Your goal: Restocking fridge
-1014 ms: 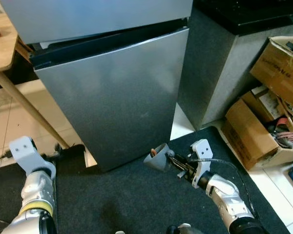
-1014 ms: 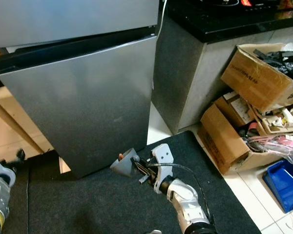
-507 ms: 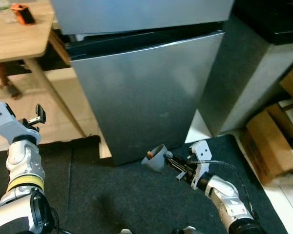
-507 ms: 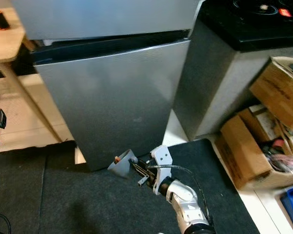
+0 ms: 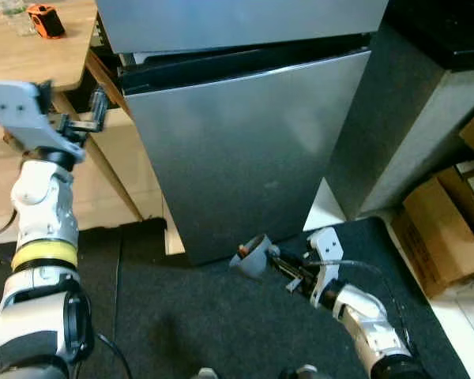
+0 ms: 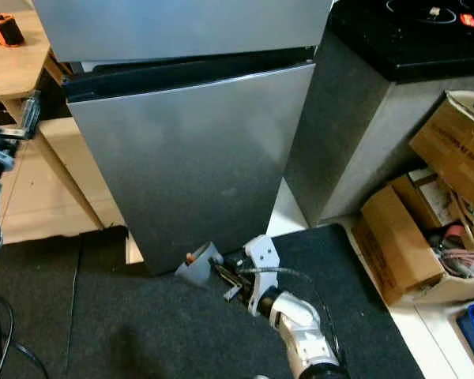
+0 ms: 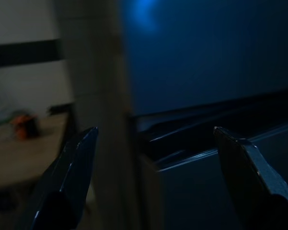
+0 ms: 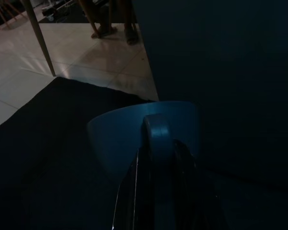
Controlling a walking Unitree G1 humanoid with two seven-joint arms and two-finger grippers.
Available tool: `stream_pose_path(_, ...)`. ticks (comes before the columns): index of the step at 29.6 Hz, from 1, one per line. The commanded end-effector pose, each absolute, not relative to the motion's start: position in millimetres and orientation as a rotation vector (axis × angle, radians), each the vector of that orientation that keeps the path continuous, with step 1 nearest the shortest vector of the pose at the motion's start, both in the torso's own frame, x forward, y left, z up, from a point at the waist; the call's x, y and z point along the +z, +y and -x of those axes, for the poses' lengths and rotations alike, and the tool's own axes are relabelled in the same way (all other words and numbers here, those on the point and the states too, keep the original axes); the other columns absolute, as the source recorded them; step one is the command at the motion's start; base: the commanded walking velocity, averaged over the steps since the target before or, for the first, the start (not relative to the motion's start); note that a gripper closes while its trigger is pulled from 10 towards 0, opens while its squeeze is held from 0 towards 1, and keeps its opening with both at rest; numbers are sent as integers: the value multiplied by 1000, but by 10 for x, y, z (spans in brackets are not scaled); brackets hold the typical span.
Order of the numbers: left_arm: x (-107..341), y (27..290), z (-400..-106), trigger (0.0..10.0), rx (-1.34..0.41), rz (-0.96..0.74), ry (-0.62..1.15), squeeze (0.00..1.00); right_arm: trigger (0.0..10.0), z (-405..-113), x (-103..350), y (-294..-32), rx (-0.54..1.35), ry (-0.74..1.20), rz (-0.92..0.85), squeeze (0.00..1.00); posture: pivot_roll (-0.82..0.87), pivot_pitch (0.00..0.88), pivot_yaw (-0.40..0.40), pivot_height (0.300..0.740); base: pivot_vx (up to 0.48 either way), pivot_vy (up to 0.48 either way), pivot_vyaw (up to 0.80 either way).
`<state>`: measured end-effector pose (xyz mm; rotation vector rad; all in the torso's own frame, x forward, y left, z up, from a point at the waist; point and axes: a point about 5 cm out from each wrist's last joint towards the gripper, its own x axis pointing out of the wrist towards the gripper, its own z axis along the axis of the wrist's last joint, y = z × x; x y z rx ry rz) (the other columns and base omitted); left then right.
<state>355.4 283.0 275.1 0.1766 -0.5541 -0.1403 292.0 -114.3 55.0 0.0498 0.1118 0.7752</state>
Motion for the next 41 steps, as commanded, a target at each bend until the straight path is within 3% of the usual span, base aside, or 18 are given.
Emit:
stream_pose_path(1,2872,2692,-3561,10000,-257,-273,-562,0,10000,-2910,555,-1135,775,99,-50,0,-60,167,8,740,0,0,400)
stream_pose_path(6,2965,2613,-3645,10000,-361,-457,-484,0,10000,-2909,535,-1133,765,113,-45,0,-59,170,11,740,0,0,0)
stream_pose_path(8,2973,2698,-3701,10000,-313,-584,-391,0,10000,-2909,537,-1128,759,110,-48,0,-61,176,15,740,0,0,0)
stream_pose_path(12,2996,2736,-3725,10000,-290,-634,-347,0,10000,-2898,538,-1125,757,107,-55,0,-61,181,17,740,0,0,0)
stream_pose_path(20,3117,2631,-3868,10000,-257,-852,-247,0,10000,-2756,499,-1116,746,107,-68,0,-75,260,34,740,0,0,0)
stream_pose_path(32,3289,2289,-4000,10000,-300,-989,-269,0,10000,-2601,486,-1176,728,119,-65,0,-113,335,41,740,0,0,0)
stream_pose_path(41,3265,2144,-4072,10000,-328,-1070,-213,0,10000,-2563,546,-1241,708,119,-47,0,-133,339,46,740,0,0,0)
